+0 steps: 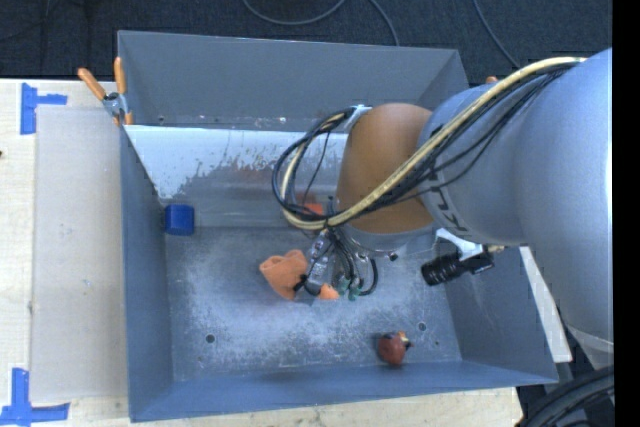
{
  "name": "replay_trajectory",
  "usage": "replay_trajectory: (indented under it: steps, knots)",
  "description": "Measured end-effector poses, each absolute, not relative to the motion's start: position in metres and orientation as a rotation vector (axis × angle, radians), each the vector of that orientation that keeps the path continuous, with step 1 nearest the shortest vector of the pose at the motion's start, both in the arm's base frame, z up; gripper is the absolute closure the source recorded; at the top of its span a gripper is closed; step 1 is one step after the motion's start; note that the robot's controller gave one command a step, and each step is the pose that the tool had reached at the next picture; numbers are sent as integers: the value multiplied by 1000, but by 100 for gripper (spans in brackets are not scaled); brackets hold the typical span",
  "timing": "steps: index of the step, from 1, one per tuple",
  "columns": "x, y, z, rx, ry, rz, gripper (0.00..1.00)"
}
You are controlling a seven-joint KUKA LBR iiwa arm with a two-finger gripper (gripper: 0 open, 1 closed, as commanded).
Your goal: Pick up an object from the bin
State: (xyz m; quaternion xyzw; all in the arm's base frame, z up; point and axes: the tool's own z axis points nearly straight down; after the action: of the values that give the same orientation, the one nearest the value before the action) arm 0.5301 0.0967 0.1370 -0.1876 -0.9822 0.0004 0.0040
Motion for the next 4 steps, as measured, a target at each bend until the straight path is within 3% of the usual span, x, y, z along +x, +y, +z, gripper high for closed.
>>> replay_trajectory:
  steps: [1,2,3,4]
  knots:
    - [521,93,158,-342,-3112,2,100]
    - [537,81,126,-24,-3136,-2,100]
    - [531,85,153,-314,-3105,6,100]
    - [552,85,158,-266,-3135,-5,100]
